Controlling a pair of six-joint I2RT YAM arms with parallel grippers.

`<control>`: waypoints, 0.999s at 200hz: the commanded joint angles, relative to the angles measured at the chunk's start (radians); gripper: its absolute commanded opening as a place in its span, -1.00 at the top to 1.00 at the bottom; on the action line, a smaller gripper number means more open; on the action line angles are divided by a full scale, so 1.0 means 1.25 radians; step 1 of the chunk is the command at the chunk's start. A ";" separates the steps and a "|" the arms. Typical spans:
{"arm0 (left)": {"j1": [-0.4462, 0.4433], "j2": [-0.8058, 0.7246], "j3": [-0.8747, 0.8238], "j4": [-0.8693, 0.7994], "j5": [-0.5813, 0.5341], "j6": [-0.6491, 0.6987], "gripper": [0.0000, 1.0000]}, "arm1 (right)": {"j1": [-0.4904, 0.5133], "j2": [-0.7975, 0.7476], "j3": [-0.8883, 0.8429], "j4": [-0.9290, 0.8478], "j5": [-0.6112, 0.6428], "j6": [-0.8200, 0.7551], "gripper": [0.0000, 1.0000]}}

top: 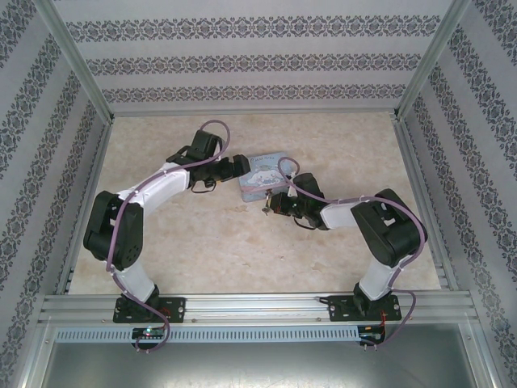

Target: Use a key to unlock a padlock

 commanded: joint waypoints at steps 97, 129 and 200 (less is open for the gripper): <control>-0.121 0.126 0.117 -0.177 -0.227 0.136 -0.99 | -0.015 -0.035 -0.045 -0.002 0.047 0.143 1.00; -0.137 0.137 0.106 -0.174 -0.234 0.133 -0.99 | -0.015 -0.037 -0.059 0.016 0.062 0.176 1.00; -0.148 0.148 0.058 -0.154 -0.236 0.118 -0.99 | -0.017 -0.038 -0.057 0.033 0.077 0.219 1.00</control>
